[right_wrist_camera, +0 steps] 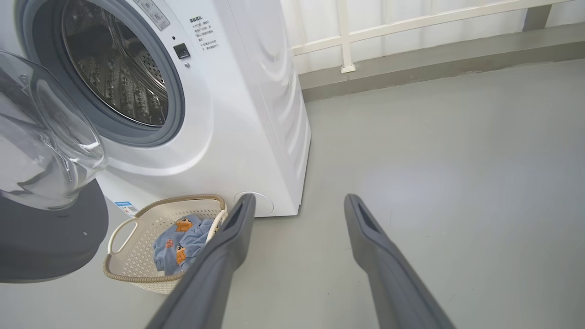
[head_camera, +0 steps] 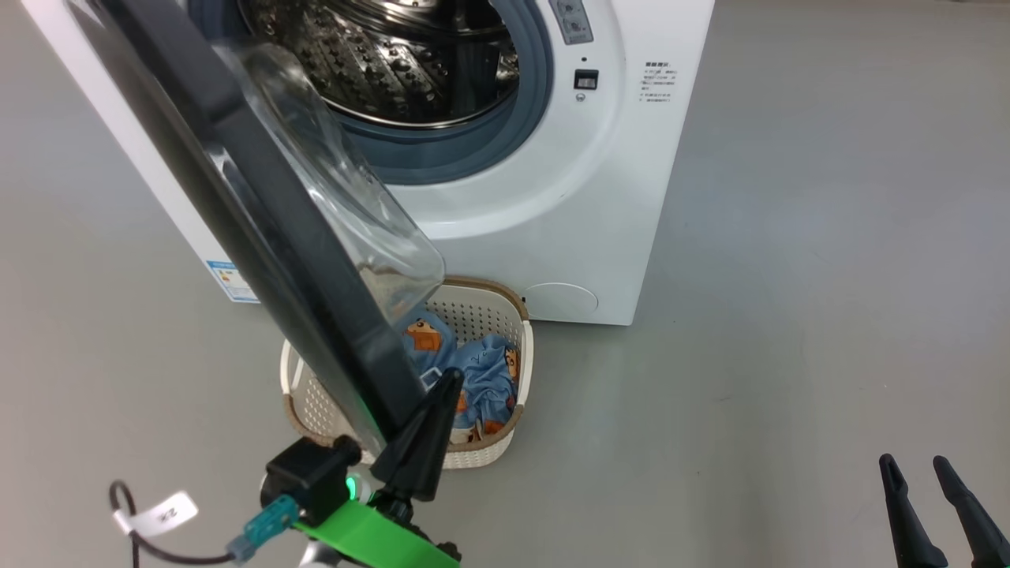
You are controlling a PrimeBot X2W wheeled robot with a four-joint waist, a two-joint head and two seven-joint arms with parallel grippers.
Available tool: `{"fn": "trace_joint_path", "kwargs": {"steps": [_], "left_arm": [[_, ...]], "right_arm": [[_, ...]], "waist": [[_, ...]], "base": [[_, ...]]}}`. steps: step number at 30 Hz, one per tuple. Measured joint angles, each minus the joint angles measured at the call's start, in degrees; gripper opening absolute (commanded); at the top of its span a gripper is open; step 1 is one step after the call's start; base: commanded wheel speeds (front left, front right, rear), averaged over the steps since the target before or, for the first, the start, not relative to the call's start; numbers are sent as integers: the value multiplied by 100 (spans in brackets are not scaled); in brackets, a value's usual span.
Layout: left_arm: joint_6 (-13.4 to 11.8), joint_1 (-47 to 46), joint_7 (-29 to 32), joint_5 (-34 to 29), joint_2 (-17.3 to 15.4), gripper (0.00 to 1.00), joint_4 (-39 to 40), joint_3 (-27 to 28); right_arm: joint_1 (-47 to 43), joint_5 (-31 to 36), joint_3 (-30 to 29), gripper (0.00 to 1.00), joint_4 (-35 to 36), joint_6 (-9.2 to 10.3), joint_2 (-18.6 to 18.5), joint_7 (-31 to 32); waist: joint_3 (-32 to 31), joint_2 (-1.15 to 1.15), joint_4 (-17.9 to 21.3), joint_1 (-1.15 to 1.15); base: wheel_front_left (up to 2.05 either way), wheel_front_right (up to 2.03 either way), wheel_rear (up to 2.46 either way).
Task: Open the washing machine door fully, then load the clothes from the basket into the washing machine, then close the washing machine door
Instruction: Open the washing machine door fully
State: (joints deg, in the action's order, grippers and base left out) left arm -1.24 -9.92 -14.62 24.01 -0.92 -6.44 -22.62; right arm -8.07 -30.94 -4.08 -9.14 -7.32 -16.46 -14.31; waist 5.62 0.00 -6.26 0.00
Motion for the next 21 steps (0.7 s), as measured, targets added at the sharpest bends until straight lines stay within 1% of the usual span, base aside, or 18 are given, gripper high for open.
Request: {"fn": "trace_joint_path", "kwargs": {"steps": [8, 21], "left_arm": [[-1, 321, -1, -156, -2, 0, 169, 250], [-27, 680, -2, -300, -32, 0, 311, 541]], "right_arm": [[0, -1, 46, 100, 0, 0, -5, 0], [-5, -8, 154, 100, 3, 0, -26, 0]], "waist": [[-67, 0, -111, 0], [-155, 0, -466, 0]], "base": [[0, 0, 0], [0, 0, 0]]}}
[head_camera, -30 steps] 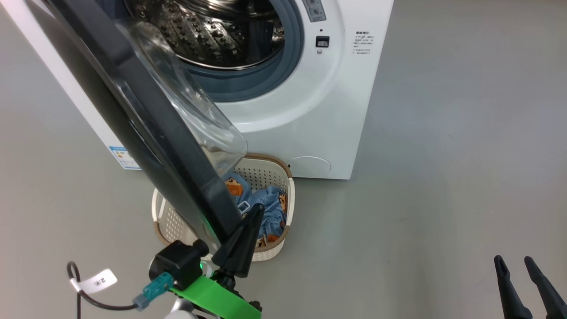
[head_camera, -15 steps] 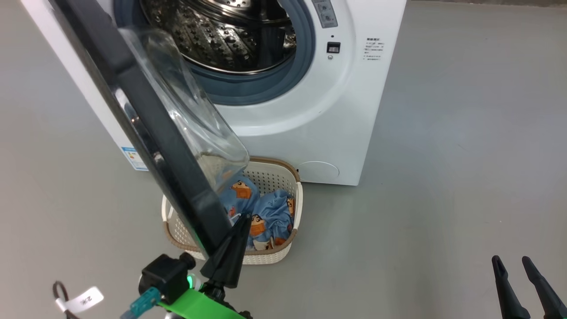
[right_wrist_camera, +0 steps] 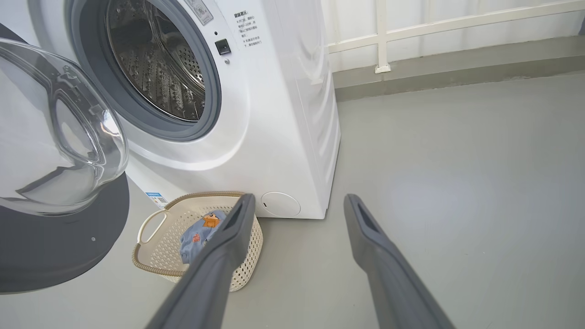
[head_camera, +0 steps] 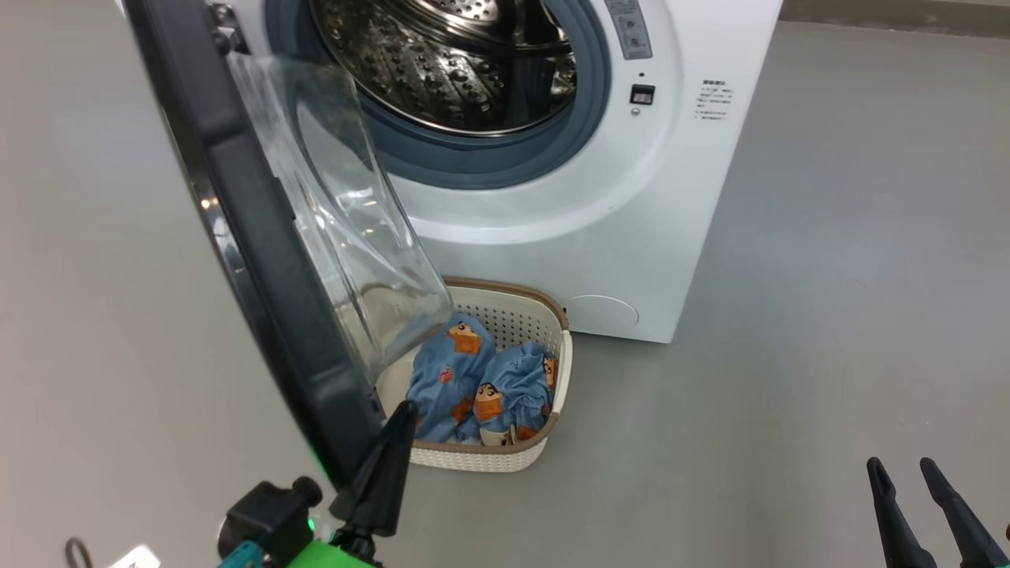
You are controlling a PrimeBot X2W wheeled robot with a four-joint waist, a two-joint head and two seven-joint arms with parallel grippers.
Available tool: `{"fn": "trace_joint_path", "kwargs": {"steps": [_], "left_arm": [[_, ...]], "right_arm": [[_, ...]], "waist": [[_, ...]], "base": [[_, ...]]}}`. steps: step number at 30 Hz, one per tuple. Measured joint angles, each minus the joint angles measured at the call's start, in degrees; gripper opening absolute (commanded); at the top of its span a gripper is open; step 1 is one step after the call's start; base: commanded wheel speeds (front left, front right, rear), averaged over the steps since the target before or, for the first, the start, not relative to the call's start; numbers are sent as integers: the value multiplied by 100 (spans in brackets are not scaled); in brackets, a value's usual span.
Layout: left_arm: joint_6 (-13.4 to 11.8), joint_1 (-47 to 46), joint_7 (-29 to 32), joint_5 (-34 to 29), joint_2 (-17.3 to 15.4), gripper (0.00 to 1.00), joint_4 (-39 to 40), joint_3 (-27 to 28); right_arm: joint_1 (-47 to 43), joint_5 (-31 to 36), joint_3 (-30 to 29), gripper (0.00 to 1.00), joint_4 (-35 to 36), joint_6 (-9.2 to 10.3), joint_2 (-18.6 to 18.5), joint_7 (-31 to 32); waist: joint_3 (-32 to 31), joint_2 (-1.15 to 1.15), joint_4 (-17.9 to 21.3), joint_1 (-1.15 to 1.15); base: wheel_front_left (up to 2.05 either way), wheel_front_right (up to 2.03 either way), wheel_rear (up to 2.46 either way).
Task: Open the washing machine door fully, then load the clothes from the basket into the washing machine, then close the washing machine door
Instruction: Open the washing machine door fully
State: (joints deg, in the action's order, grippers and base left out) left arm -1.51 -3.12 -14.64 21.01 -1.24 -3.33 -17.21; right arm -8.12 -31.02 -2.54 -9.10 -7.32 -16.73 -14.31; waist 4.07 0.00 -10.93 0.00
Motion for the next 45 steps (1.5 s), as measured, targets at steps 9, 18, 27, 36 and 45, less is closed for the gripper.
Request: {"fn": "trace_joint_path", "kwargs": {"steps": [9, 18, 27, 36, 45], "left_arm": [[-185, 435, 0, -192, -13, 0, 242, 515], [-356, 604, 1, -364, -21, 0, 353, 1221], [-319, 657, 2, -592, -18, 0, 391, 2128], [-119, 164, 1, -839, -15, 0, 74, 3026], [-22, -617, 0, -1039, -170, 0, -567, 3793]], "right_arm": [[-3, -18, 23, 100, 4, 0, -2, 0], [-4, -18, 20, 100, 10, 0, 8, 0], [-4, -19, 23, 100, 27, 0, 19, 0], [16, -35, 36, 100, 45, 0, 5, 0], [151, -42, 45, 100, 82, 0, -90, 0]], "waist": [[-14, 0, -248, 0], [5, 0, -404, 0], [96, 0, -493, 0], [287, 0, -518, 0], [557, 0, -543, -1]], "base": [[0, 0, 0], [0, 0, 0], [0, 0, 0], [0, 0, 0], [0, 0, 0]]}}
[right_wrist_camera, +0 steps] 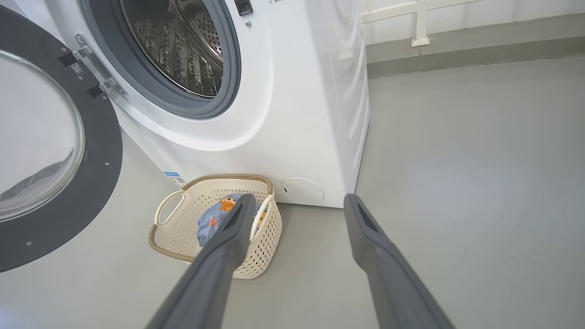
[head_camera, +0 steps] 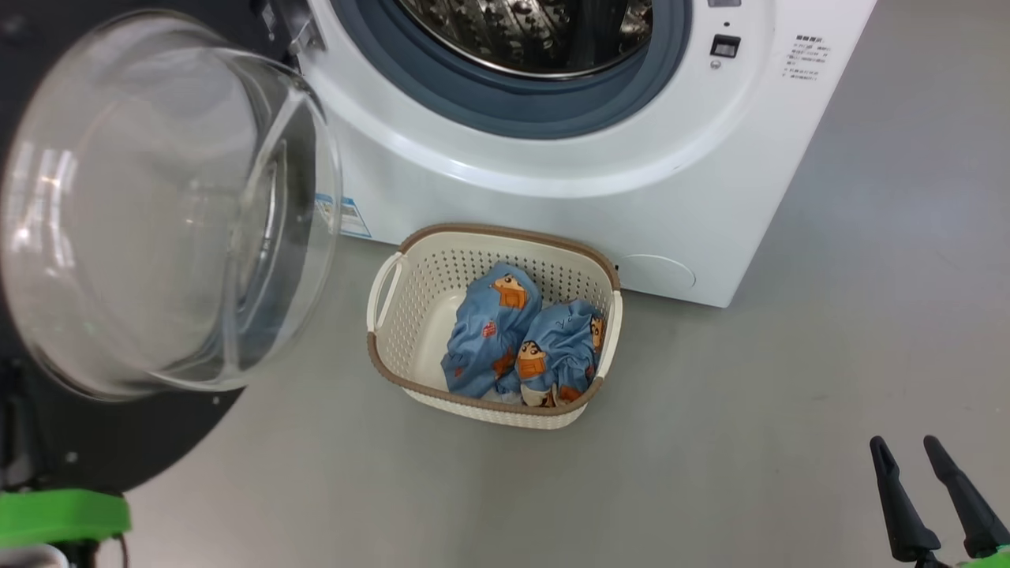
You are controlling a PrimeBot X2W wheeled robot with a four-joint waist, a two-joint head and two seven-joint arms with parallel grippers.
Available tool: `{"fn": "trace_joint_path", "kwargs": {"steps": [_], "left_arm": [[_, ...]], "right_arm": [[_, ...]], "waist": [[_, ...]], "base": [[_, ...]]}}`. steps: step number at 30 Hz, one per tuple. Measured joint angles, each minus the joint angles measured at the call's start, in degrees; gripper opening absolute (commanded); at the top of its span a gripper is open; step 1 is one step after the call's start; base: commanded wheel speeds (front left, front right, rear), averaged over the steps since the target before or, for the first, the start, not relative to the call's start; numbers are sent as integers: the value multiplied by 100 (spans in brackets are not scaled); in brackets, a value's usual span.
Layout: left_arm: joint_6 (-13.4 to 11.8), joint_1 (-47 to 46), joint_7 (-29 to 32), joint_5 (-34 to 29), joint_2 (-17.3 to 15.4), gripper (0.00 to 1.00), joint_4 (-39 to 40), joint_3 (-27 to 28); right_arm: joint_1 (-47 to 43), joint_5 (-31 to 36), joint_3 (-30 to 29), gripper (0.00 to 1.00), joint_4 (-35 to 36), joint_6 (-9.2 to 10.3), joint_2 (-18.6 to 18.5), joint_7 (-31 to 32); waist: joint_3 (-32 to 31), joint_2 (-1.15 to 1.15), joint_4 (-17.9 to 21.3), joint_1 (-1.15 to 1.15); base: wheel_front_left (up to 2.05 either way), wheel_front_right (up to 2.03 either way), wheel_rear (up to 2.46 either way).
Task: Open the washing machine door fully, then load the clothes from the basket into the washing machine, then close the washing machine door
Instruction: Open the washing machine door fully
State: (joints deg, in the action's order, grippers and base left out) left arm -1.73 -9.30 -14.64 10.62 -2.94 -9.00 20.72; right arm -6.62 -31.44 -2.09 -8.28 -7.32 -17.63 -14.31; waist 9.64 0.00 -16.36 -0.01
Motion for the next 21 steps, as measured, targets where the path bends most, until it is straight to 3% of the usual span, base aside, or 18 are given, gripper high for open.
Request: {"fn": "trace_joint_path", "kwargs": {"steps": [10, 21], "left_arm": [[114, -578, -1, -163, -274, 0, -653, 740], [261, -1282, -5, -344, -737, 0, -1504, 1187]], "right_arm": [[119, -2, 99, 100, 31, 0, -58, 0], [318, -58, 116, 100, 120, 0, -264, 0]], "waist": [[194, 0, -2, 0], [555, 0, -12, 0]], "base": [[0, 0, 0], [0, 0, 0]]}}
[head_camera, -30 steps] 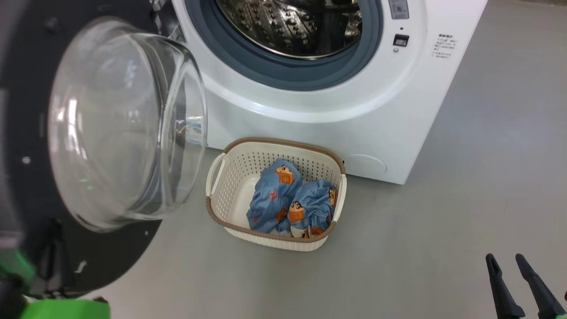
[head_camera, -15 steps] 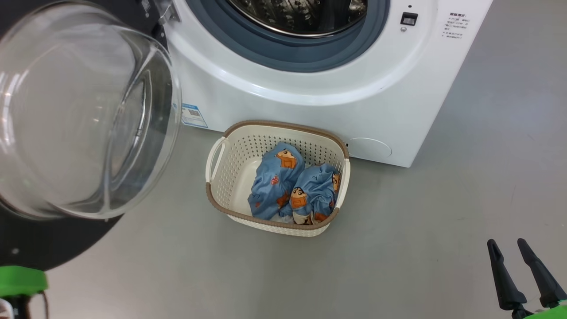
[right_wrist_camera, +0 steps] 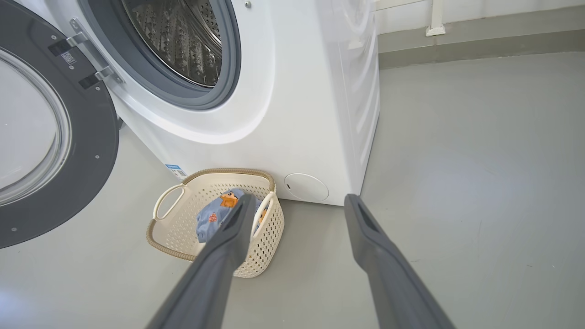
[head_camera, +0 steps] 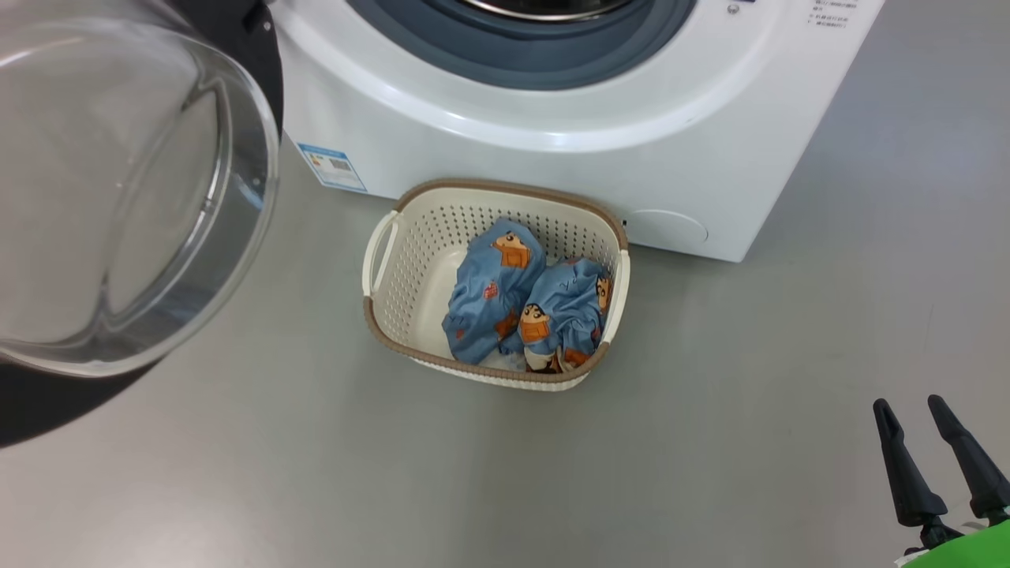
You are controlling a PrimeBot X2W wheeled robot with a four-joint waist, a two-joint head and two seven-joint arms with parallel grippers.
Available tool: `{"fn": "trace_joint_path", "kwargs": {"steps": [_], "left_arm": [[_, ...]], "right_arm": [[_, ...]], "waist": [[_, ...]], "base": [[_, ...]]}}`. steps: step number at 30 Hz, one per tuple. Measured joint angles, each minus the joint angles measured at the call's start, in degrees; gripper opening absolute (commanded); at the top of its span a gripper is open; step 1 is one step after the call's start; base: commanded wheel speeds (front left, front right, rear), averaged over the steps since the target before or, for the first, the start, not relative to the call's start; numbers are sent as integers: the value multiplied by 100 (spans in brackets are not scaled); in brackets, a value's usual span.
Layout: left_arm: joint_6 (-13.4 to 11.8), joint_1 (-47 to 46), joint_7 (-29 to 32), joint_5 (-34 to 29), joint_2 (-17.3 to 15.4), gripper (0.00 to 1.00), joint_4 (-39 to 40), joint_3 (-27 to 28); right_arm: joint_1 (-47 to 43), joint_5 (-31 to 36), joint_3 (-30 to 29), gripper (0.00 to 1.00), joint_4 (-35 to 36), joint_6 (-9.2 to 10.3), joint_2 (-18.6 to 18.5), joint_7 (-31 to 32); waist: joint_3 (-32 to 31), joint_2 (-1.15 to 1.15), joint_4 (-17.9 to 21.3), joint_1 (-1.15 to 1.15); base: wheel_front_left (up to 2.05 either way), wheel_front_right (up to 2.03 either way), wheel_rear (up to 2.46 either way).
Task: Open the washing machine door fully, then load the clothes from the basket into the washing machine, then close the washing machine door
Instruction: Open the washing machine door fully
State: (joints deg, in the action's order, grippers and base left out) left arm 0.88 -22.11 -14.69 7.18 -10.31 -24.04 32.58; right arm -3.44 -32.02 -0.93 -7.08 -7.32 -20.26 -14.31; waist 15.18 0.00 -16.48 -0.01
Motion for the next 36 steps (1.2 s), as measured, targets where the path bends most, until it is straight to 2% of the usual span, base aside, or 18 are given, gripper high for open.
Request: {"fn": "trace_joint_path", "kwargs": {"steps": [8, 19, 25, 28, 33, 36], "left_arm": [[23, -383, 0, -186, -332, 0, -513, 243], [-12, -636, 0, -312, -457, 0, -812, 380], [98, -584, 1, -291, -241, 0, -595, 455], [265, -244, 0, -341, -83, 0, -307, 389], [399, 284, 1, -390, 214, 0, 45, 269], [475, 471, 1, -390, 288, 0, 199, 149]], "right_arm": [[57, -41, 26, 100, 53, 0, -141, 0], [233, -42, 153, 100, 59, 0, -188, 0], [226, -42, 232, 100, -34, 0, -133, 0], [196, -42, 291, 100, -86, 0, -97, 0], [75, -42, 315, 100, -111, 0, -26, 0], [-9, -42, 314, 100, -122, 0, 4, 0]], "waist": [[243, 0, 5, 0], [319, 0, 19, 0], [76, 0, 2, 0], [-155, 0, -3, 1], [-459, 0, -7, 1], [-574, 0, -10, 1]], "base": [[0, 0, 0], [0, 0, 0], [0, 0, 0], [0, 0, 0], [0, 0, 0], [0, 0, 0]]}}
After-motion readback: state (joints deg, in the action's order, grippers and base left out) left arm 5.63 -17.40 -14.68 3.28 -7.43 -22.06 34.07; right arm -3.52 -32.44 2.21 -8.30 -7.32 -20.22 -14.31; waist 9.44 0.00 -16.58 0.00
